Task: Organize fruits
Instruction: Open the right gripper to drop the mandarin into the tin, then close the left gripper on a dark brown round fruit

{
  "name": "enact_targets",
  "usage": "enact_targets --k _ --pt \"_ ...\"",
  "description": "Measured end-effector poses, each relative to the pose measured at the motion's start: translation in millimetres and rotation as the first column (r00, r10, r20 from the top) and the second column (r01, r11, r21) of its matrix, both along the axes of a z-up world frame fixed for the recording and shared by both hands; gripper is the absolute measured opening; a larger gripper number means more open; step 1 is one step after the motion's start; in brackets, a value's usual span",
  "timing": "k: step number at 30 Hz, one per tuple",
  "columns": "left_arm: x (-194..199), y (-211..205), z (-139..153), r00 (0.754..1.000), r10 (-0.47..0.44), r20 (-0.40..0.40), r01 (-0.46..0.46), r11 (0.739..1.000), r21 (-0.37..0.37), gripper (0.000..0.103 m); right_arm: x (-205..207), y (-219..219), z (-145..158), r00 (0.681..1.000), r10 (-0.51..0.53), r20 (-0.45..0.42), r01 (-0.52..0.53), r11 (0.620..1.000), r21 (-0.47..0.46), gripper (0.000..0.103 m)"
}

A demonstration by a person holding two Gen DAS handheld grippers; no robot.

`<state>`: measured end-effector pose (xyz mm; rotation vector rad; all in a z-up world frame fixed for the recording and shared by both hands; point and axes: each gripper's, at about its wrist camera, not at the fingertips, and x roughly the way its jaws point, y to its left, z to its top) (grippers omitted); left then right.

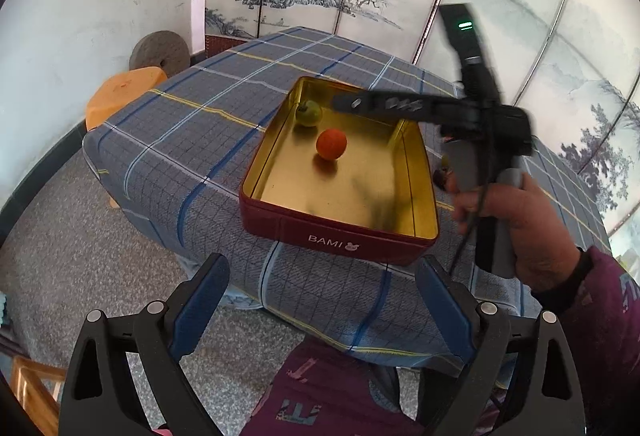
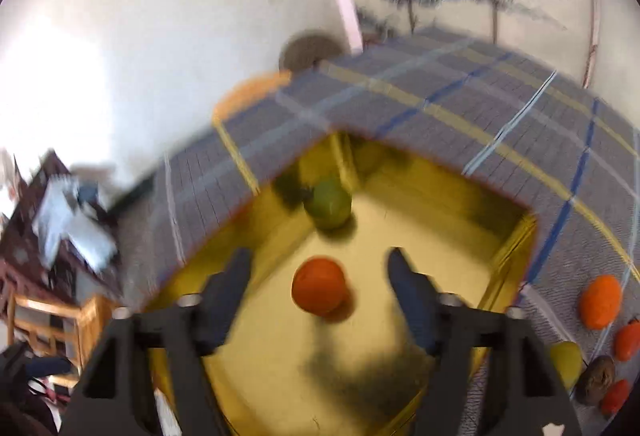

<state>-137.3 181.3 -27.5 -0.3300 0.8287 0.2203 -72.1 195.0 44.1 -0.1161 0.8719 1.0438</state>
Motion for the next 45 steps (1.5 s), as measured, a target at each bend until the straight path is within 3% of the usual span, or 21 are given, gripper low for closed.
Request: enact_targets --k 4,6,11,13,14,17,20,22,23,26,34,40,42,43,45 --pt "6.7 -3.4 -4.2 0.999 -0.036 -0.02 0.036 0.999 0.0 0.094 -16.9 -56.0 21.4 0.994 -0.078 0.078 0.072 0.995 0.067 0.072" --pt "12.1 -9.2 -3.1 0.997 -0.077 -0.021 0.077 0.997 0.021 0.094 -23.8 -101.8 23.3 0.981 -0.158 0.112 0.15 0.986 0.078 0.078" --pt "36.0 -29.8 15.8 0.975 -0.219 0.024 0.217 0.974 0.068 0.094 -12.4 -228.7 -1.3 0.905 -0.406 0.126 0.412 0.911 -0.021 0.081" --pt "50.7 -44.2 26.7 0.95 -0.307 0.049 0.303 0.949 0.083 0.094 -8.4 -275.0 -13.7 0.852 -0.492 0.178 0.515 0.85 -0.116 0.081" --pt "61.6 -55.6 32.3 0.926 -0.372 0.06 0.366 0.926 0.092 0.094 -6.3 -298.4 -19.6 0.826 -0.527 0.202 0.558 0.815 -0.155 0.081" --pt "89.5 -78.5 37.7 0.874 -0.481 0.067 0.477 0.876 0.07 0.092 -0.2 -347.2 -32.2 0.768 -0.6 0.224 0.638 0.746 -0.192 0.081" --pt "126.7 -102.2 33.5 0.831 -0.556 0.035 0.555 0.831 0.026 0.07 1.1 -384.2 -41.7 0.735 -0.655 0.179 0.678 0.718 -0.156 0.081" --pt "149.8 -121.3 25.8 0.795 -0.606 0.001 0.606 0.795 0.008 0.054 1.1 -397.8 -51.2 0.731 -0.669 0.134 0.682 0.718 -0.136 0.081" --pt "159.6 -127.0 21.6 0.788 -0.615 -0.012 0.615 0.788 0.017 0.049 0.8 -401.1 -51.1 0.733 -0.67 0.121 0.681 0.721 -0.128 0.081" --pt "189.9 -142.6 5.7 0.764 -0.642 -0.064 0.644 0.764 0.029 0.044 0.1 -406.1 -48.4 0.744 -0.66 0.104 0.668 0.739 -0.089 0.081" --pt "239.9 -149.7 -39.1 0.805 -0.561 -0.193 0.582 0.81 0.077 0.043 -3.2 -408.4 -48.2 0.752 -0.657 0.049 0.659 0.752 -0.032 0.081" --pt "245.6 -170.3 -56.1 0.793 -0.562 -0.235 0.602 0.782 0.161 0.041 -3.9 -405.9 -48.1 0.763 -0.646 0.04 0.647 0.762 -0.029 0.081" --pt "246.6 -177.0 -57.6 0.781 -0.575 -0.245 0.618 0.768 0.168 0.027 -3.4 -406.7 -48.8 0.76 -0.649 0.035 0.65 0.76 -0.029 0.083" --pt "244.5 -180.5 -56.4 0.769 -0.592 -0.242 0.632 0.759 0.154 0.022 -3.1 -407.5 -48.9 0.758 -0.651 0.032 0.652 0.758 -0.028 0.083" --pt "238.8 -187.4 -55.8 0.738 -0.633 -0.235 0.668 0.734 0.124 0.022 -2.9 -408.8 -49.3 0.755 -0.656 0.026 0.656 0.754 -0.026 0.084"
